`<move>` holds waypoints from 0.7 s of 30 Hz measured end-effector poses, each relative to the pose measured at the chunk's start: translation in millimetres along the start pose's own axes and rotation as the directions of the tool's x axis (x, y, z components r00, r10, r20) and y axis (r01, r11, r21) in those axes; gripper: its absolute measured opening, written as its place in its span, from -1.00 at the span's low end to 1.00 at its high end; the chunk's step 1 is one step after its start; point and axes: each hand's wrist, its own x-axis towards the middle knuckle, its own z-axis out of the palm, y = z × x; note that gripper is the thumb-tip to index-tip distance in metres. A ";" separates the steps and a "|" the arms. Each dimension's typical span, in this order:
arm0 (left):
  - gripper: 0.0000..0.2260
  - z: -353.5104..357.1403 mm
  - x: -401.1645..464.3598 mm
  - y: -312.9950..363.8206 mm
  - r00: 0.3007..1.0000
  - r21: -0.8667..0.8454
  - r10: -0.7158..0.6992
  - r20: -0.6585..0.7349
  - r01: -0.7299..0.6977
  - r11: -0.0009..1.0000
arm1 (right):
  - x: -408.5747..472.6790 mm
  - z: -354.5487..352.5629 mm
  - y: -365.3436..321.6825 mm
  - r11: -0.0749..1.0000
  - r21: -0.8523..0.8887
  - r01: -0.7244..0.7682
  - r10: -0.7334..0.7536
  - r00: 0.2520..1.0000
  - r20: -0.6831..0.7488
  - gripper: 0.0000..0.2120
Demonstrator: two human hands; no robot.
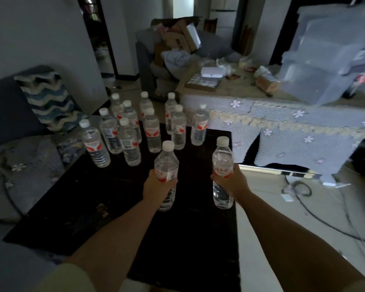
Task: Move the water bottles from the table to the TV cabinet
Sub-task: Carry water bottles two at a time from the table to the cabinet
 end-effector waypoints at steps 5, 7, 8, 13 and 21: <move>-0.37 59.0 -31.9 14.5 0.994 0.077 0.037 0.103 -0.045 0.996 | -31.3 -64.5 24.6 0.999 -0.048 -0.025 0.020 0.996 -0.090 -0.40; -0.39 86.2 -45.0 16.3 0.987 0.103 0.103 0.122 -0.116 0.988 | -43.4 -89.2 36.4 0.996 -0.066 -0.055 0.046 0.991 -0.125 -0.39; -0.41 100.1 -51.2 16.7 0.981 0.122 0.139 0.132 -0.156 0.980 | -49.7 -101.4 42.6 0.995 -0.075 -0.069 0.057 0.988 -0.146 -0.39; -0.42 154.5 -69.9 24.9 0.942 0.165 0.239 0.235 -0.281 0.945 | -73.6 -145.8 65.5 0.981 -0.116 -0.155 0.122 0.960 -0.250 -0.34; -0.44 193.8 -58.4 42.9 0.873 0.210 0.275 0.402 -0.381 0.900 | -88.1 -175.0 75.1 0.965 -0.061 -0.255 0.215 0.902 -0.374 -0.31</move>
